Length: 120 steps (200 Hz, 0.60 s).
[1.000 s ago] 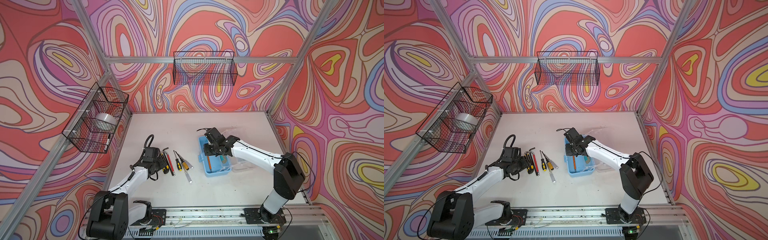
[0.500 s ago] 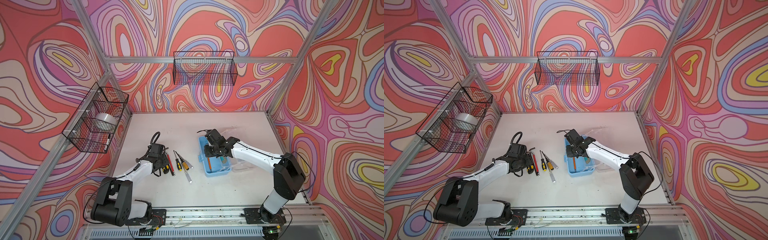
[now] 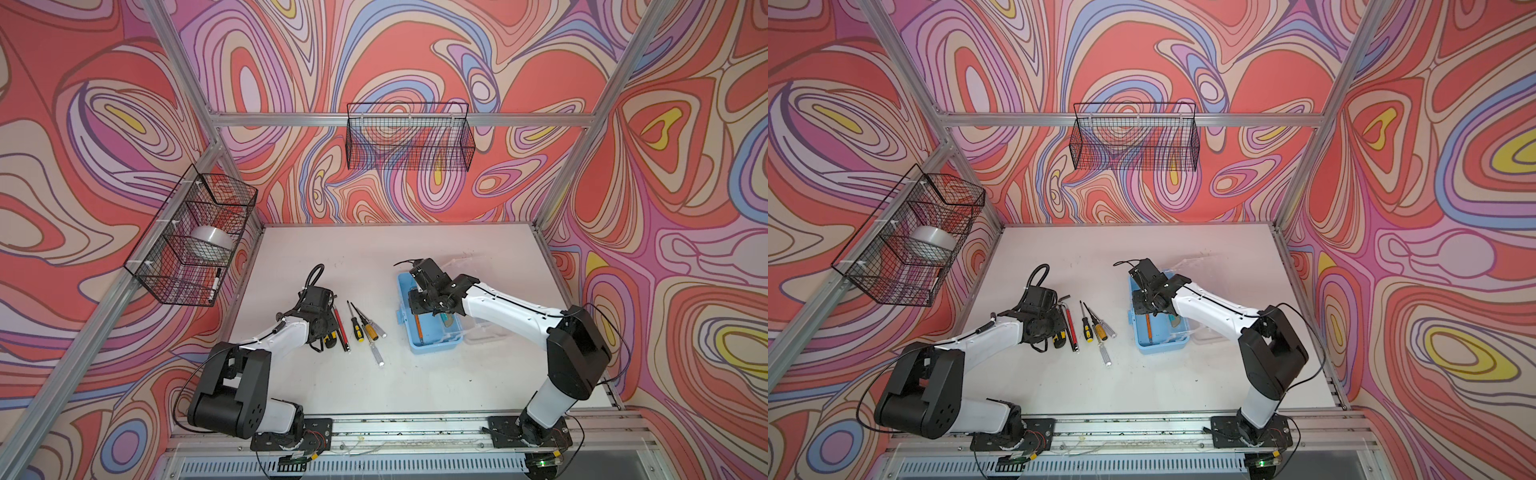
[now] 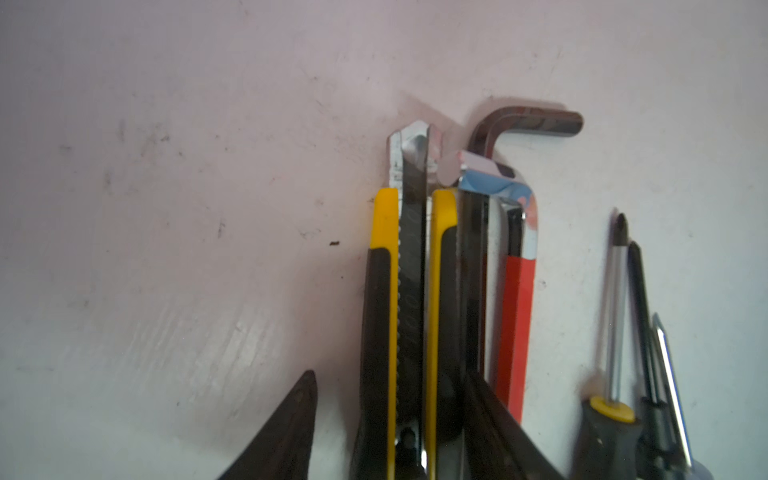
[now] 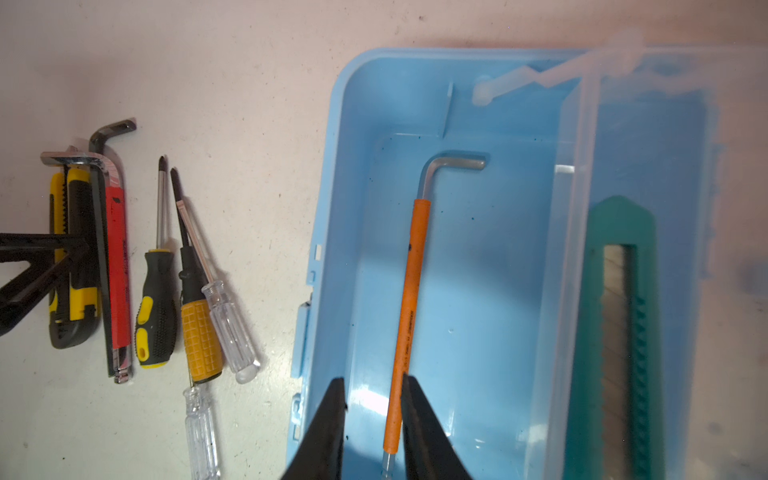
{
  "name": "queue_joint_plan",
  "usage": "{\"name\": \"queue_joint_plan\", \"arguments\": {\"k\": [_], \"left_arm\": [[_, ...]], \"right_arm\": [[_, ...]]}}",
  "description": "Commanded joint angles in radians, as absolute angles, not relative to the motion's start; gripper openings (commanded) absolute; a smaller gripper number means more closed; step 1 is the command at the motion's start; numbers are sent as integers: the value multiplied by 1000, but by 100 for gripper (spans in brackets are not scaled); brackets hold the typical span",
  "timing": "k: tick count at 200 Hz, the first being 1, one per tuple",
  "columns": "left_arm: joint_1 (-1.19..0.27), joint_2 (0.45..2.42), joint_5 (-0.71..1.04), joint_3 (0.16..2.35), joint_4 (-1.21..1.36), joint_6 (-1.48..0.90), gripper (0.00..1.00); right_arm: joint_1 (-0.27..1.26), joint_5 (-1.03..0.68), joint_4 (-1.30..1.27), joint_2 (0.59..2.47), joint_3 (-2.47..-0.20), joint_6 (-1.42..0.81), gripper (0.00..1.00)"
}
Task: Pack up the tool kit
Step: 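Open the right gripper in the box while the left grasps the yellow-black knife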
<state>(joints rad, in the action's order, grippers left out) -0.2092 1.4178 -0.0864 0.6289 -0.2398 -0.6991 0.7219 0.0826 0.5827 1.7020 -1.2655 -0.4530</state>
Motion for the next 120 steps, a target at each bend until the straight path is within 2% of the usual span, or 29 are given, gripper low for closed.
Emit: {"name": "queue_joint_plan", "arguments": {"k": [1,68,120], "left_arm": [[-212,1440,-123,658,-257,-690,53],[-224,1498,-142,706,-310,-681,50],[-234,1518,-144,723,-322,-676,43]], "right_arm": [[719,98,570,1690,-1252,-437,25],[720,89,561,1690,-1248,-438,25],[719,118,556,1630,-1238,-433,25]]}}
